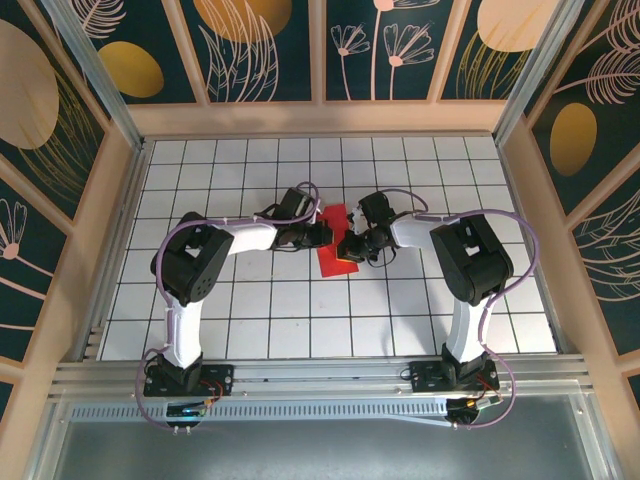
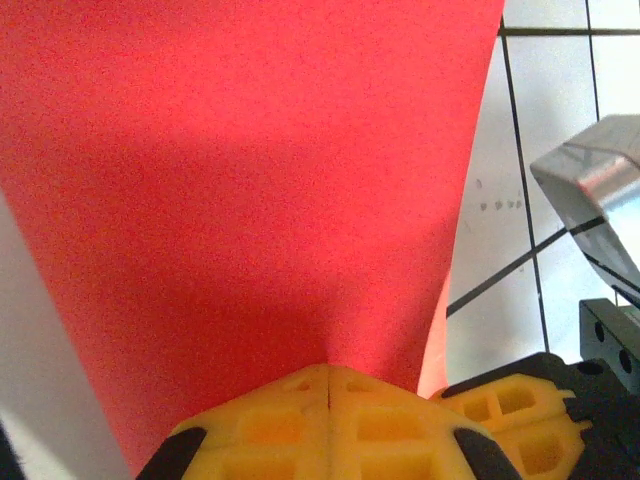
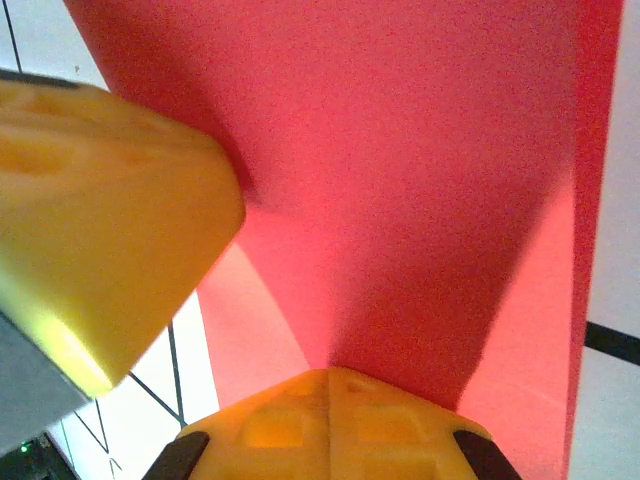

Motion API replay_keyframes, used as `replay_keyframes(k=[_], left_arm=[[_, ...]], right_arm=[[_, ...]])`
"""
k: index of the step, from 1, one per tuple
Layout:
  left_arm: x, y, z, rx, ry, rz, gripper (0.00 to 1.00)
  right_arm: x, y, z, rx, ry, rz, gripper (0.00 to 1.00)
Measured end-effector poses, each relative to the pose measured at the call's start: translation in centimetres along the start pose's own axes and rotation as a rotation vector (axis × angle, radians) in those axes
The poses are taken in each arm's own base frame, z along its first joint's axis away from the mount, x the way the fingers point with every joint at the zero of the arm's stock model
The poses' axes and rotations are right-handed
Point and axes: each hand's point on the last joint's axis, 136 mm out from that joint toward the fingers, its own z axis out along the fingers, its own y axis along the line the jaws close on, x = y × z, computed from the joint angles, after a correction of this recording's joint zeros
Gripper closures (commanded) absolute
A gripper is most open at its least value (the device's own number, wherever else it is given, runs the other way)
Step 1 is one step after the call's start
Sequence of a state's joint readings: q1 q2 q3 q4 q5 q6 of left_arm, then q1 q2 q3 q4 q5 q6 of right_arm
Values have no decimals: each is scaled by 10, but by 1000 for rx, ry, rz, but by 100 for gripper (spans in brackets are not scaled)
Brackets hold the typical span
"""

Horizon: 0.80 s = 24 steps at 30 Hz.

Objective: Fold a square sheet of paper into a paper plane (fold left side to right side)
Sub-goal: First fold the square sheet of paper in half at the center of the table.

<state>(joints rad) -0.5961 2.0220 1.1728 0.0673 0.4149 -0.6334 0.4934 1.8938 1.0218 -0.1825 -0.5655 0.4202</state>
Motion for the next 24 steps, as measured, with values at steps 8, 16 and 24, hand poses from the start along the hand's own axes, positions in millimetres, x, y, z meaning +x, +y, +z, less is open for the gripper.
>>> replay_keyframes(k=[8, 16, 24], left_arm=[[-6, 8, -3, -11, -13, -13, 100], [-7, 8, -3, -11, -18, -14, 100], [-5, 14, 0, -22, -17, -19, 100]], right_arm=[[0, 0, 0, 1, 1, 0, 100], [0, -1, 1, 5, 5, -19, 100], [0, -1, 0, 8, 7, -17, 100]])
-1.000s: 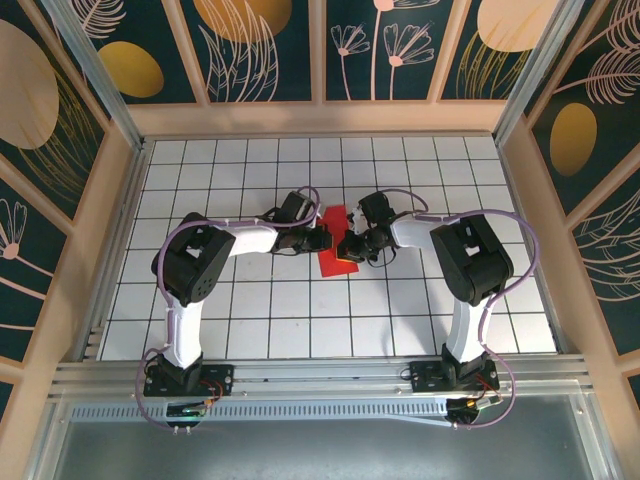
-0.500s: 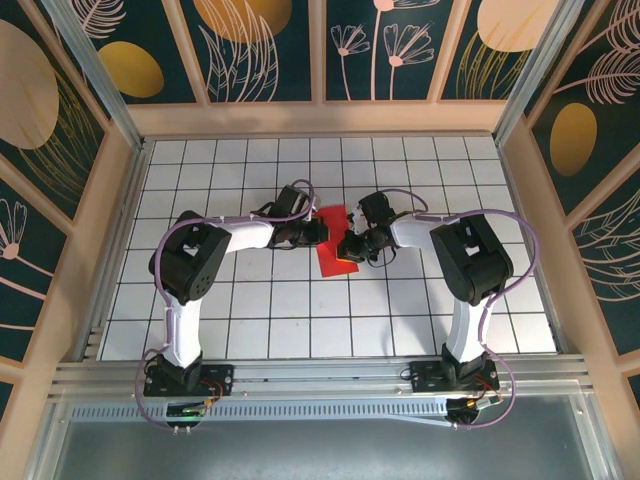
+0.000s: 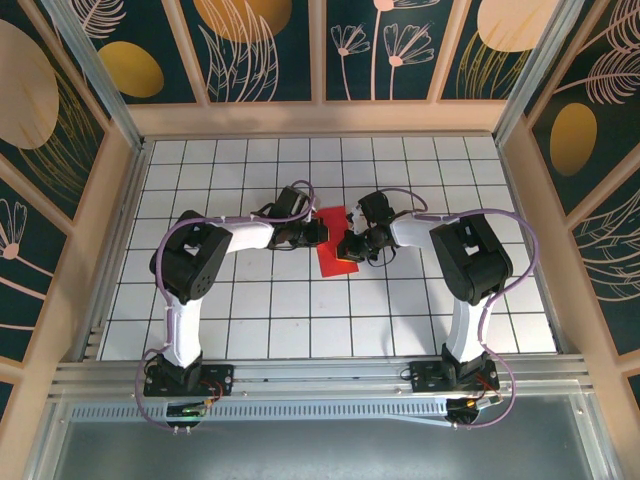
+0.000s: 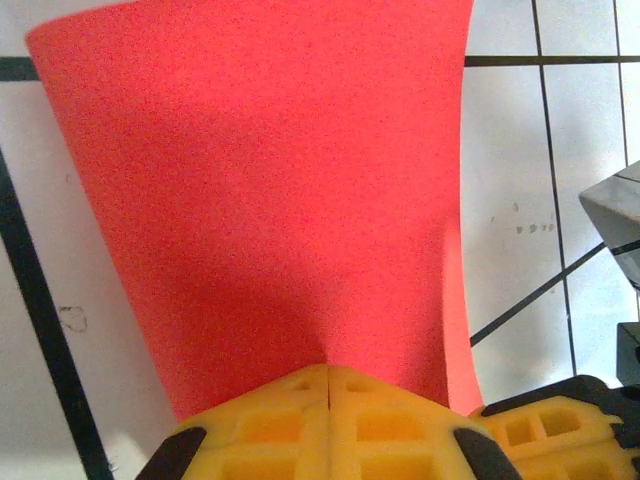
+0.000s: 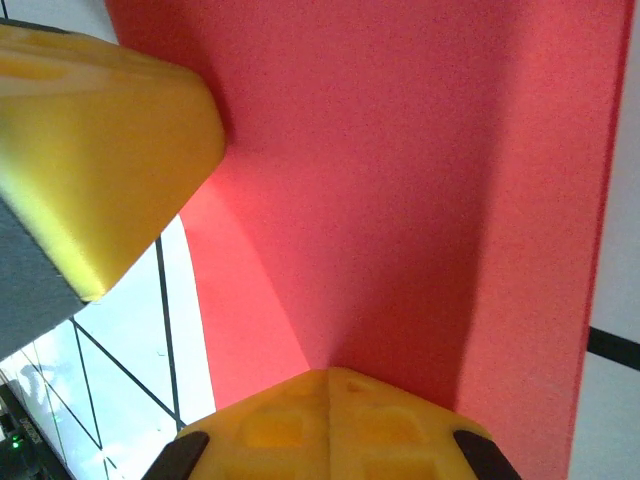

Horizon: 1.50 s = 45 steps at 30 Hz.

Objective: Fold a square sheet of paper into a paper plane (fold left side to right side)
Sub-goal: First fold the square sheet of paper in half at the center of the table.

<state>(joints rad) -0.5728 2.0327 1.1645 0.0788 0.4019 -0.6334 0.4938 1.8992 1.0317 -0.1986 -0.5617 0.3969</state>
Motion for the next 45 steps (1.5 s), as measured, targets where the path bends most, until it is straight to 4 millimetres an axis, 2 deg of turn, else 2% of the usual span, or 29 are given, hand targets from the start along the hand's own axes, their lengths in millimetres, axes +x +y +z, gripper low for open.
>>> replay_keyframes(k=[18, 45], left_arm=[[-3, 11, 4, 1, 0, -16, 100], [-53, 19, 18, -24, -27, 2, 100]], right_arm=[[-1, -1, 0, 5, -1, -25, 100], [-16, -1, 3, 12, -61, -55, 100]])
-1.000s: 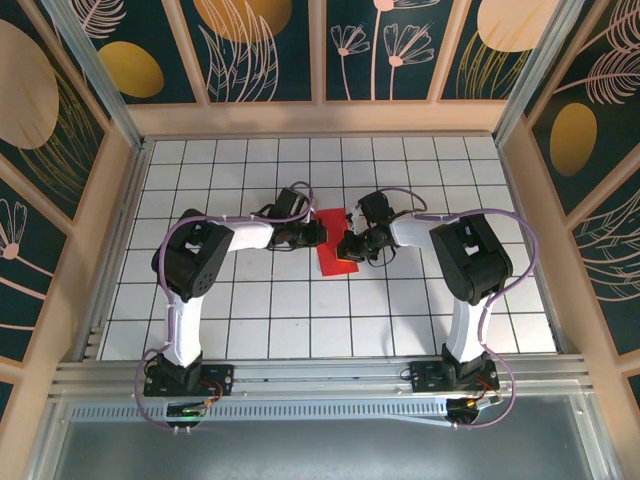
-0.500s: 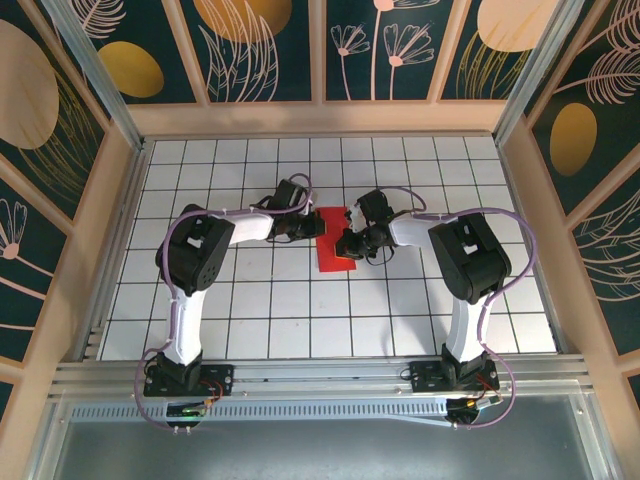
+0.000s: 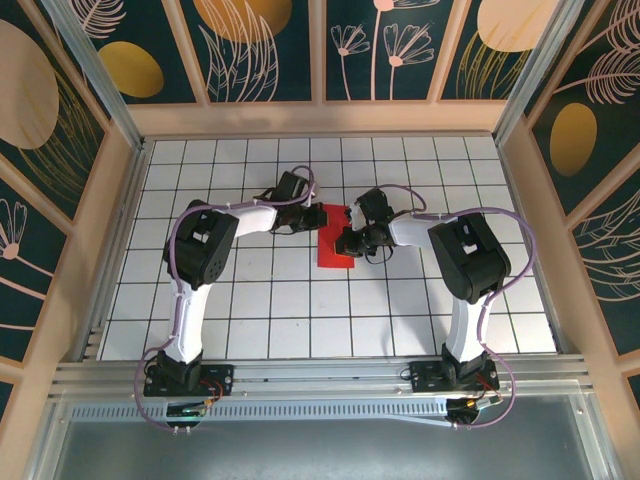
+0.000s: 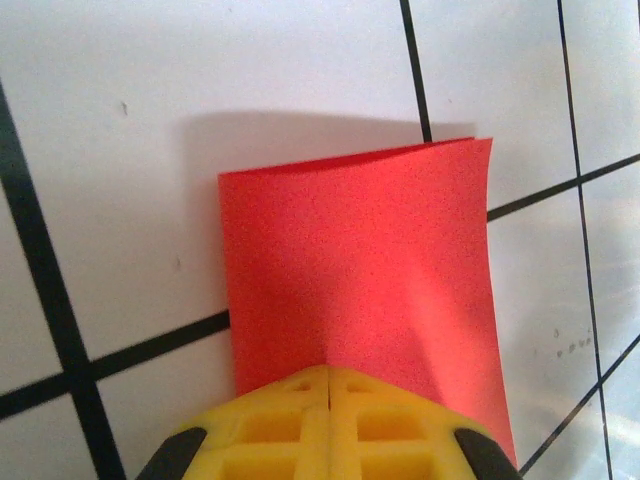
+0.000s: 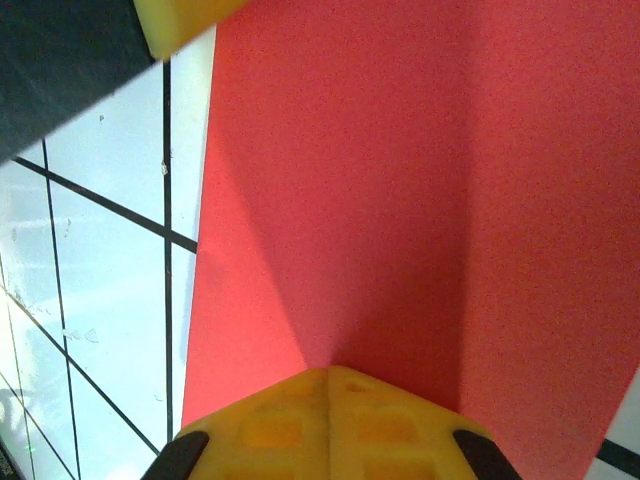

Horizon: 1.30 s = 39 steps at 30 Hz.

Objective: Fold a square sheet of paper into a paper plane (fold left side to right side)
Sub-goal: First fold the square sheet of paper in half at the center of the table.

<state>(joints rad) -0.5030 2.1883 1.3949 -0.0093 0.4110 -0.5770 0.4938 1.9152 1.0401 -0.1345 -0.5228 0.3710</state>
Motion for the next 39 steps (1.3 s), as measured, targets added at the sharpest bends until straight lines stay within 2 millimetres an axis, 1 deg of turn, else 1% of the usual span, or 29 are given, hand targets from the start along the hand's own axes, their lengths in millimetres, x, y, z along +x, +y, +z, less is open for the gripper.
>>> replay_keyframes(k=[5, 10, 14, 17, 25, 34, 39], left_arm=[[-11, 3, 3, -5, -7, -8, 100], [-16, 3, 5, -8, -6, -10, 100], [-24, 4, 7, -11, -14, -14, 100], [-34, 8, 9, -19, -35, -13, 100], [-53, 15, 12, -37, -66, -17, 100], [-69, 21, 14, -56, -101, -18, 100], [-76, 26, 12, -76, -122, -16, 100]], right_arm=[[-2, 0, 0, 3, -6, -5, 100], [-4, -1, 0, 8, -13, -14, 100], [-4, -1, 0, 12, -15, -22, 100], [-4, -1, 0, 12, -15, -23, 100], [-4, -1, 0, 12, -15, -23, 100], [-4, -1, 0, 12, -15, -23, 100], [-4, -1, 0, 12, -15, -23, 100]])
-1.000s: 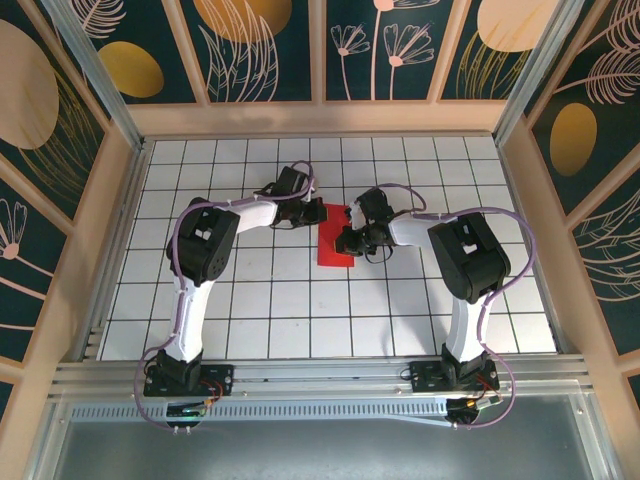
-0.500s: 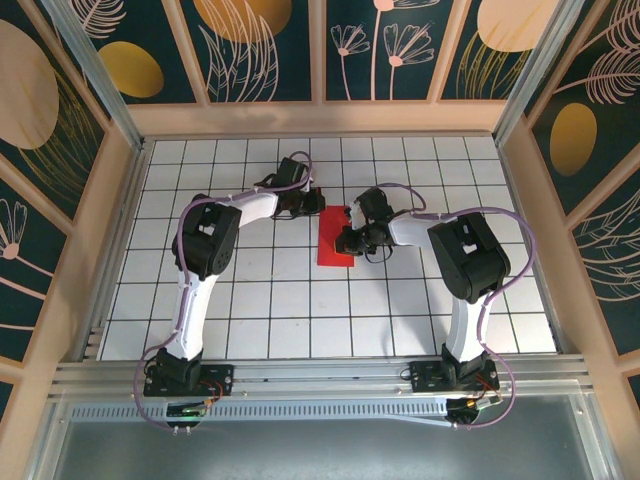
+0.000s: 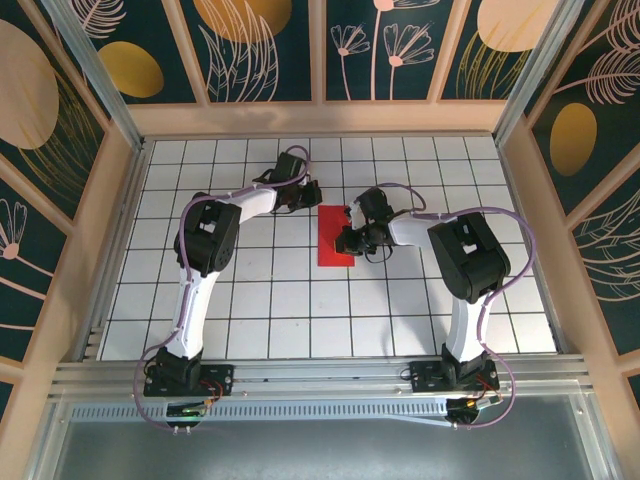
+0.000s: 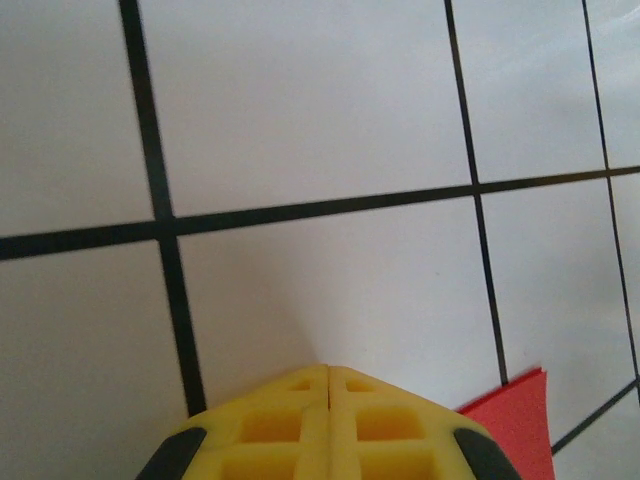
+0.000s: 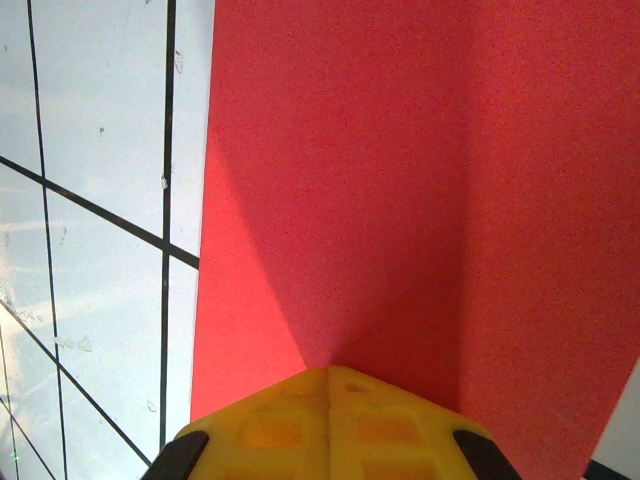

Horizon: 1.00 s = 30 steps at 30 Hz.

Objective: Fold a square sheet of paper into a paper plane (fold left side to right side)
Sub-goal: First fold the square sheet of paper in half at the center of the table.

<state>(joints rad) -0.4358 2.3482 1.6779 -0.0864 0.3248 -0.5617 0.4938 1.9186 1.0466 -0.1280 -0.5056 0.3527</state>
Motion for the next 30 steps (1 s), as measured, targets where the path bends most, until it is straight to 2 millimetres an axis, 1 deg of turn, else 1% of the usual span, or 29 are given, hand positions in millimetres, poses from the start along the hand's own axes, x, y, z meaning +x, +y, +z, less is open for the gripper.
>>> replay_keyframes(k=[5, 8, 11, 14, 16, 18, 20, 22, 25, 27, 30], left_arm=[[-8, 9, -5, -27, -24, 1, 100], [-5, 11, -18, -43, -32, 1, 100], [1, 6, -43, -39, -47, 4, 100], [5, -6, -72, -7, -82, 7, 100], [13, -13, -90, 29, -96, -3, 100], [23, -17, -102, 64, -97, -20, 100], [37, -18, -105, 82, -80, -40, 100], [54, -20, -103, 93, -50, -56, 100], [76, -30, -97, 114, 3, -60, 100], [83, -41, -94, 136, 18, -51, 100], [93, -55, -83, 164, 50, -42, 100]], right_arm=[[0, 0, 0, 0, 0, 0, 100], [0, 0, 0, -1, 0, 0, 100], [0, 0, 0, -1, -1, 1, 100], [0, 0, 0, -1, -1, 4, 100], [0, 0, 0, -1, -1, 4, 100], [0, 0, 0, -1, -1, 4, 100], [0, 0, 0, -1, -1, 4, 100], [0, 1, 0, -1, -1, 7, 100], [0, 1, 0, -2, -2, 9, 100], [0, 1, 0, -2, -2, 13, 100], [0, 1, 1, -2, -2, 15, 100]])
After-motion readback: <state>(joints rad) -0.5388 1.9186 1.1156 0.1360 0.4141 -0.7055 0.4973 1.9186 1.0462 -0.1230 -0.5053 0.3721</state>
